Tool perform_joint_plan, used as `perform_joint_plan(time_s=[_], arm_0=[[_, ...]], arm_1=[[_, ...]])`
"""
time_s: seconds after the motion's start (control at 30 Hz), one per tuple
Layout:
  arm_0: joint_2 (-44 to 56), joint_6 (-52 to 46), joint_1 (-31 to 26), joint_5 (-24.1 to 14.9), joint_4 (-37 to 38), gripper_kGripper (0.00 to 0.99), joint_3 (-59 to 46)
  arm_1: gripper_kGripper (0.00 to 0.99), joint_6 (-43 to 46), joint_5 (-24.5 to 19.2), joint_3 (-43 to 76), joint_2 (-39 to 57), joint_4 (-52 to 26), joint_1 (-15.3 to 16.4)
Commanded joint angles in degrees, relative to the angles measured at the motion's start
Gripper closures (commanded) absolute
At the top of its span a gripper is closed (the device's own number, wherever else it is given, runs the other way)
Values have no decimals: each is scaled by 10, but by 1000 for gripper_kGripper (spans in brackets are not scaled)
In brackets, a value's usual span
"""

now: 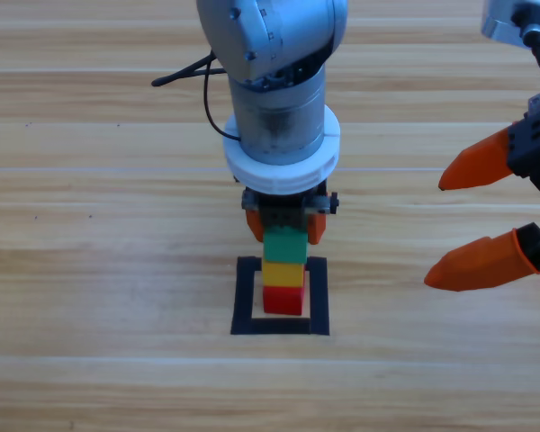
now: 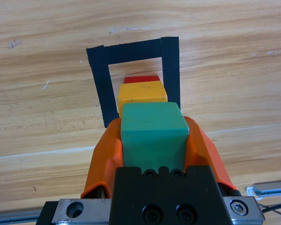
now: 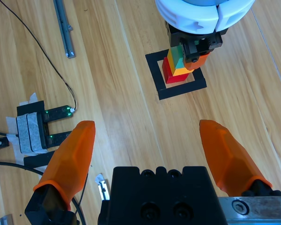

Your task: Stack the blocks in the rectangular block: red at the bottom, yellow in the middle, green on top

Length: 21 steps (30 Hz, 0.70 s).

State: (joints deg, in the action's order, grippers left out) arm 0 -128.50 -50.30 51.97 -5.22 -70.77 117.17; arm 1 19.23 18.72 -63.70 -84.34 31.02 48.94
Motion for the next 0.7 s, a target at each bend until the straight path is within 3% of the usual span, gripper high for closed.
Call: perform_joint_plan(time_s=[0.03, 0.47, 0.5, 0.53, 0.6, 0.63, 0.7], arm_0=[[-25, -1, 9, -9, 9, 973, -19], [-14, 5, 3, -13, 17, 972, -35], [-12, 5, 3, -12, 18, 927, -35], [-10, 5, 3, -11, 19, 812, -30], [0, 3, 5, -9, 18, 195, -26], [4, 3, 5, -9, 18, 37, -26], [11, 0, 6, -9, 16, 0, -26]], arm_1=[[10, 5, 11, 13, -17, 11, -12], [10, 6, 11, 12, -21, 11, -13], [10, 6, 11, 12, -21, 11, -12], [10, 6, 11, 12, -21, 11, -12], [10, 6, 11, 12, -21, 11, -12], [10, 6, 11, 12, -21, 11, -13], [10, 6, 11, 12, -21, 11, -12]])
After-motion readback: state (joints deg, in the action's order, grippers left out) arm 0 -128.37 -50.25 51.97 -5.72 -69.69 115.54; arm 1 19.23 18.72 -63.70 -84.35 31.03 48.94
